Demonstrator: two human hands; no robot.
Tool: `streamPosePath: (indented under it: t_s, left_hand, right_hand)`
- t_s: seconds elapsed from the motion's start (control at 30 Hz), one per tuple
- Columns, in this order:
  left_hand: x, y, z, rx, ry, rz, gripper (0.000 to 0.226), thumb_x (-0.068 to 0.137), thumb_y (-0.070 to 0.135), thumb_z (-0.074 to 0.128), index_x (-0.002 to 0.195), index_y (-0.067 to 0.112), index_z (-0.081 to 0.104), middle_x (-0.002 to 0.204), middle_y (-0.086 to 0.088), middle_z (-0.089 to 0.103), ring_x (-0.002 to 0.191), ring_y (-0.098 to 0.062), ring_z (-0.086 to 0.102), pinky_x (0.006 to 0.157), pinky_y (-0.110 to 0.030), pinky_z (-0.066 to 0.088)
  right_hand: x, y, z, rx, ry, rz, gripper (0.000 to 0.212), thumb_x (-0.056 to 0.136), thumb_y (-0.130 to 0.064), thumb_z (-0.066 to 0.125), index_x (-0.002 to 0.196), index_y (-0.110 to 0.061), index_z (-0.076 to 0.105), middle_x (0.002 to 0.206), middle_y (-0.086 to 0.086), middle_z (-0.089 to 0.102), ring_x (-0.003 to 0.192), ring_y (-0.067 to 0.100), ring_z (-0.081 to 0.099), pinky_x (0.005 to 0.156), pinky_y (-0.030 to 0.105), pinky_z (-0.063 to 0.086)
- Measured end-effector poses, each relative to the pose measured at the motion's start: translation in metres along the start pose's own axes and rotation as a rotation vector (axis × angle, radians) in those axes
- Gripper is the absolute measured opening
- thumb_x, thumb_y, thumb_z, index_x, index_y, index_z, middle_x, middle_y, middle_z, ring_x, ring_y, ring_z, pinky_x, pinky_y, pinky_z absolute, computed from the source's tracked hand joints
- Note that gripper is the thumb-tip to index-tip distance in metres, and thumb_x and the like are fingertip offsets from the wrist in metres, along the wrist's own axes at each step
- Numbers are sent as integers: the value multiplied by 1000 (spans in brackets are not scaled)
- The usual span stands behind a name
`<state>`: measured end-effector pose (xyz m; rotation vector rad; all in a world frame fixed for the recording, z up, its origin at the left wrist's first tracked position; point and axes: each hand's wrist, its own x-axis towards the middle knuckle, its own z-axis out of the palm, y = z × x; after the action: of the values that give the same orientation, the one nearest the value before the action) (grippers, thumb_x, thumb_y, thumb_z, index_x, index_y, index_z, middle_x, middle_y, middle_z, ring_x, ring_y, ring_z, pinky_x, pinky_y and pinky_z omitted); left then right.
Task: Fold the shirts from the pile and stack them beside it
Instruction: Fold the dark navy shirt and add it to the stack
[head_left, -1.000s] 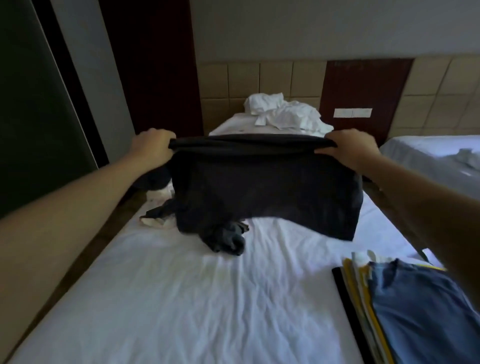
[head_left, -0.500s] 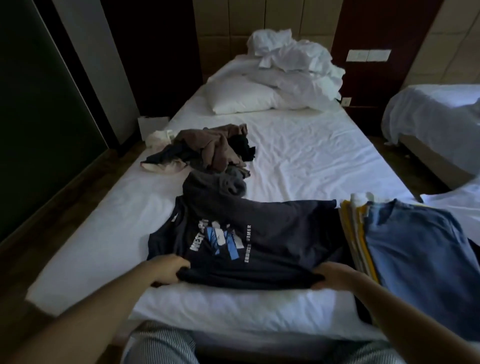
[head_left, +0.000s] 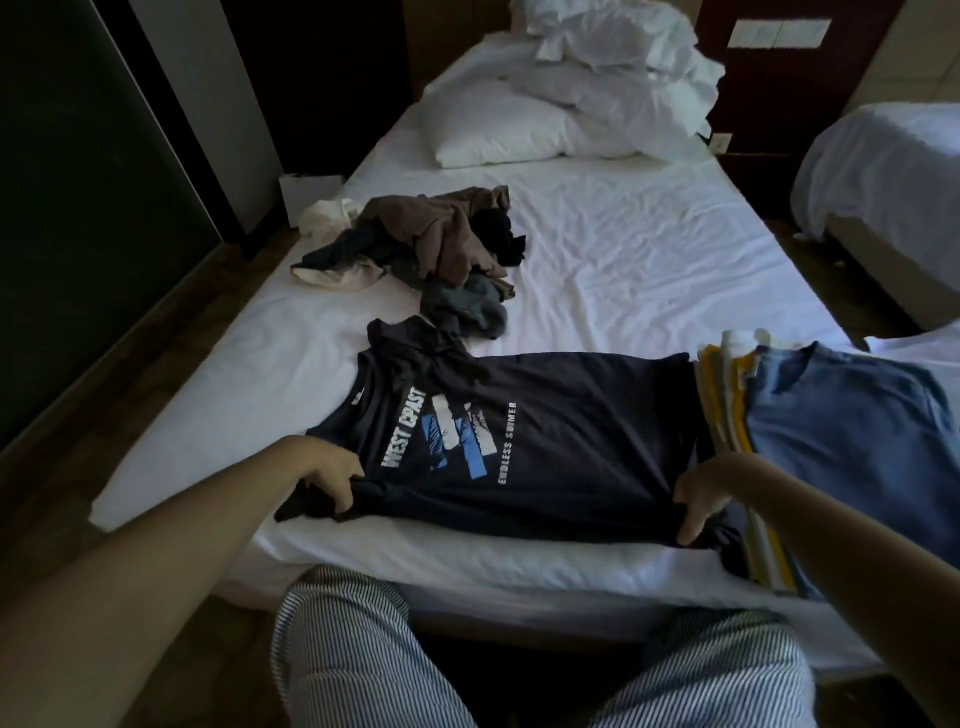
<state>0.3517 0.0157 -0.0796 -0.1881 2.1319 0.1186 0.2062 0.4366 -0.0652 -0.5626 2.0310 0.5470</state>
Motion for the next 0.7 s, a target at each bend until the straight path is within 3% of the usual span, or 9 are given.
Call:
streamPosePath:
  t_s: [0.13, 0.2, 0.3, 0.37, 0.47, 0.5, 0.57, 0.63, 0.7]
  left_hand:
    - [-2, 0, -1, -92, -83, 8, 16, 79, 17, 72, 91, 20, 63, 92, -1, 66, 86, -18, 64, 62, -26, 55]
    - [-3, -6, -10, -132, 10, 60, 15, 78, 20, 76, 83, 25, 62, 91, 2, 66, 89, -17, 64, 74, -30, 55]
    - [-14, -11, -36, -171, 104, 78, 15, 82, 28, 73, 90, 20, 63, 98, 0, 65, 90, -15, 61, 72, -19, 48]
    - [-20, -13, -56, -221, 157, 68, 25, 89, 42, 62, 96, 18, 62, 99, 0, 62, 90, -15, 60, 71, -16, 47]
    - [-22, -16, -85, -298, 244, 49, 42, 95, 56, 39, 110, 21, 57, 106, 6, 56, 102, -18, 56, 92, -26, 44]
    - [-21, -19, -96, -295, 272, 50, 41, 96, 54, 36, 113, 22, 55, 106, 7, 55, 104, -18, 55, 92, -26, 43]
    - [-17, -23, -119, -262, 356, 46, 29, 98, 45, 41, 105, 20, 53, 102, 4, 56, 97, -18, 54, 79, -24, 42]
    - [-9, -24, -142, -236, 529, 35, 22, 95, 38, 51, 94, 16, 51, 100, -2, 57, 90, -18, 53, 70, -21, 41]
    - [4, -21, -163, -173, 764, -14, 29, 88, 37, 53, 108, 15, 51, 119, -10, 54, 106, -25, 50, 85, -28, 44]
  right_hand:
    - [4, -1, 1, 104, -3, -74, 61, 85, -54, 59, 125, -8, 56, 118, 5, 56, 106, 21, 54, 93, 27, 42]
    - [5, 4, -5, 187, 104, -141, 48, 89, -48, 57, 109, -6, 64, 101, 5, 60, 91, 16, 56, 75, 15, 41]
    - [10, 19, -21, 355, 324, -203, 28, 91, -33, 60, 73, -11, 57, 76, 1, 53, 65, 6, 47, 59, 11, 36]
    - [15, 30, -35, 435, 458, -215, 25, 90, -28, 63, 76, -8, 59, 77, 6, 55, 64, 7, 49, 58, 12, 37]
    - [12, 40, -56, 460, 596, -208, 24, 92, -25, 59, 74, -8, 58, 71, 6, 55, 62, 10, 49, 58, 15, 38]
    - [11, 43, -63, 469, 638, -194, 24, 93, -25, 58, 74, -10, 57, 68, 3, 53, 62, 9, 48, 57, 16, 37]
    - [10, 50, -79, 487, 728, -143, 24, 95, -25, 55, 80, -8, 60, 69, 3, 53, 65, 14, 50, 57, 19, 35]
    - [15, 61, -94, 518, 830, -71, 27, 96, -26, 52, 89, -3, 64, 83, 15, 60, 80, 28, 55, 66, 30, 33]
    - [23, 69, -105, 540, 970, 29, 28, 97, -25, 49, 100, -3, 65, 101, 21, 63, 96, 34, 56, 74, 35, 33]
